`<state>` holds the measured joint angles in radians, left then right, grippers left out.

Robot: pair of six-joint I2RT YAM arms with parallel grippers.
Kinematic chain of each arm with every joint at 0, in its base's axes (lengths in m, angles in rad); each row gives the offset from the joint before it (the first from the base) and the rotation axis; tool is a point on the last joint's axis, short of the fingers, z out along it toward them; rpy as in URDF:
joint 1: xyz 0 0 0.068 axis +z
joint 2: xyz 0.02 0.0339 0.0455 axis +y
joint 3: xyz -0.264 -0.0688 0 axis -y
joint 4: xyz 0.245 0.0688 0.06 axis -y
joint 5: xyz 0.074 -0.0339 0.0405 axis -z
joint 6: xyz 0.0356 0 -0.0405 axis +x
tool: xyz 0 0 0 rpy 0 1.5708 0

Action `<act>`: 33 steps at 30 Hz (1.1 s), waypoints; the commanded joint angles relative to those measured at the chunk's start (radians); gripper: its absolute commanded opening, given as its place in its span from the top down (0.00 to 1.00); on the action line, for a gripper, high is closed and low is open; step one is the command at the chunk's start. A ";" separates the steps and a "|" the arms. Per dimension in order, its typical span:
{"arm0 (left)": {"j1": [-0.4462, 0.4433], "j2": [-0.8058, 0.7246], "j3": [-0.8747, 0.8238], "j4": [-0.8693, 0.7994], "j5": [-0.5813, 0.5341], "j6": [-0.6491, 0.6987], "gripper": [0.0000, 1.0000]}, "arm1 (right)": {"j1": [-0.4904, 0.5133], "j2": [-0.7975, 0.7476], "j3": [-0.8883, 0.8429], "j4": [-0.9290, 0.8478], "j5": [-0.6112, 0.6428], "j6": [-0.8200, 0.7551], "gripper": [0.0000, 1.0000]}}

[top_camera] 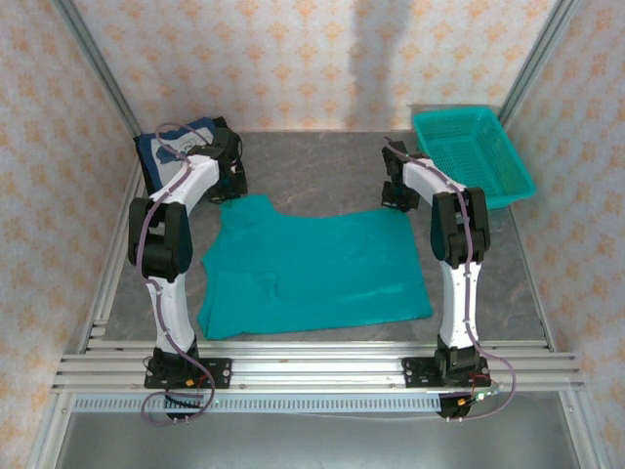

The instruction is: Fold and stack the t-shirts

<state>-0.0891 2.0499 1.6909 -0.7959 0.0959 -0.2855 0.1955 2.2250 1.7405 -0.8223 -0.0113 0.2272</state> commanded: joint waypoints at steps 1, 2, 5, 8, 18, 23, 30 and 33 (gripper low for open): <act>0.009 -0.043 -0.010 -0.028 -0.025 0.020 1.00 | -0.007 0.047 -0.052 -0.178 -0.007 0.001 0.99; 0.009 -0.045 -0.009 -0.031 -0.025 0.020 1.00 | -0.008 0.040 -0.060 -0.170 -0.006 0.006 1.00; 0.009 -0.056 -0.005 -0.036 -0.022 0.021 1.00 | -0.009 0.009 -0.073 -0.146 0.020 0.020 1.00; 0.009 -0.071 0.000 -0.042 -0.015 0.025 1.00 | -0.014 -0.035 -0.074 -0.125 0.044 0.029 1.00; 0.011 -0.128 -0.017 -0.049 0.011 0.030 1.00 | -0.021 -0.149 -0.119 -0.075 0.047 0.042 1.00; 0.012 -0.202 -0.071 -0.049 0.029 0.025 1.00 | -0.022 -0.214 -0.179 -0.032 0.040 0.042 1.00; 0.011 -0.329 -0.187 -0.033 0.063 -0.004 1.00 | -0.024 -0.296 -0.224 0.030 0.010 0.036 1.00; 0.010 -0.384 -0.245 -0.022 0.085 -0.025 1.00 | -0.024 -0.333 -0.247 0.041 -0.010 0.034 1.00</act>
<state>-0.0891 1.7176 1.4868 -0.8177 0.1577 -0.2893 0.1795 1.9469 1.5150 -0.8017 -0.0151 0.2539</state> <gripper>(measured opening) 0.038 0.043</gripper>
